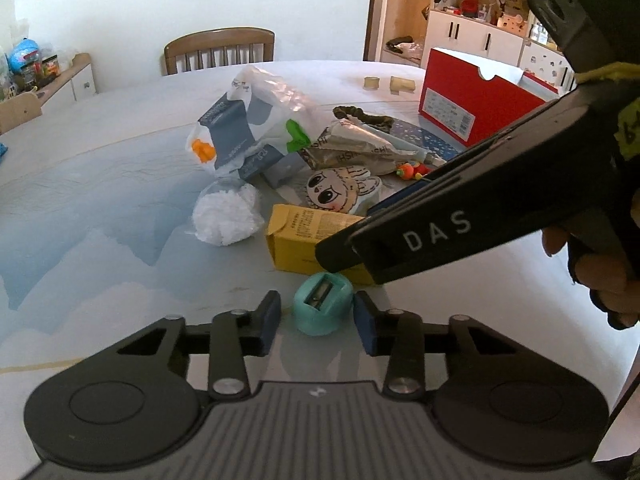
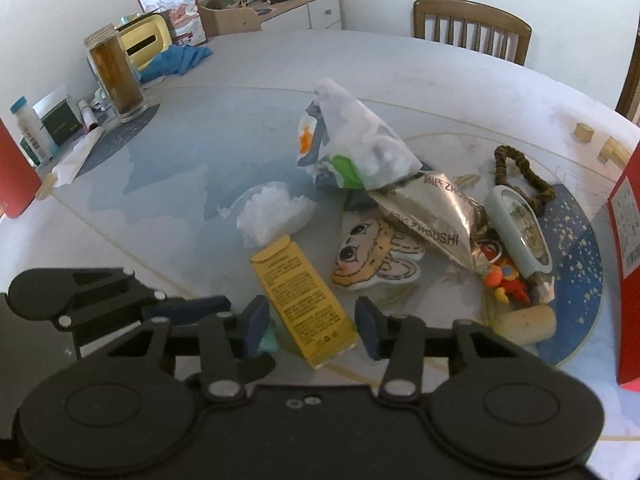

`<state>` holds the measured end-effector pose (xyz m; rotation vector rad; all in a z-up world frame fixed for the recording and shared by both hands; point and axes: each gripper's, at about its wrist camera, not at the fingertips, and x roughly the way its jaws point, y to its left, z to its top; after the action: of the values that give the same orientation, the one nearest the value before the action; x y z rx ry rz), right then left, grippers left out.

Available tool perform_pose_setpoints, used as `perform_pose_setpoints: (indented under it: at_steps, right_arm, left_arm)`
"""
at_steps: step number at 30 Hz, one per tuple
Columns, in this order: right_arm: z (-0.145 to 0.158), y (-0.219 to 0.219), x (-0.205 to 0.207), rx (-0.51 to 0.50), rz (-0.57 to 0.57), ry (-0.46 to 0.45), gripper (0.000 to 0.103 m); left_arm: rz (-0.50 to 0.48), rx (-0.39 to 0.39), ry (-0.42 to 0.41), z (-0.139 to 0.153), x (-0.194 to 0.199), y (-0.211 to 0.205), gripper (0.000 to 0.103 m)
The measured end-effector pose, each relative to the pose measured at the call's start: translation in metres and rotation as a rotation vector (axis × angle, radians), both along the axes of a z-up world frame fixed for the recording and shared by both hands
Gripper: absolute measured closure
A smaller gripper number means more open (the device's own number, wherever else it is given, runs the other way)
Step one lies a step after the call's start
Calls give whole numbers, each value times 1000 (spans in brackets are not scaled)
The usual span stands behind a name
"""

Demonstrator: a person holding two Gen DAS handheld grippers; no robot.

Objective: Organize objects
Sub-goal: 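Grasp the teal sharpener with the left tool while the right tool grasps the yellow box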

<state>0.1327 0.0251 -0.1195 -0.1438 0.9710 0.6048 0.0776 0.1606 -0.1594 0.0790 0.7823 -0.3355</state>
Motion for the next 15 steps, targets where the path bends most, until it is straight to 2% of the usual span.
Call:
perform_pose_setpoints:
  at_steps: [7, 15]
  right_arm:
    - [3, 0, -5, 2, 17, 5, 72]
    - [17, -12, -15, 26, 18, -1, 74]
  left_arm:
    - [1, -7, 17, 1, 0, 1, 70]
    - [25, -35, 23, 11, -2, 8, 70]
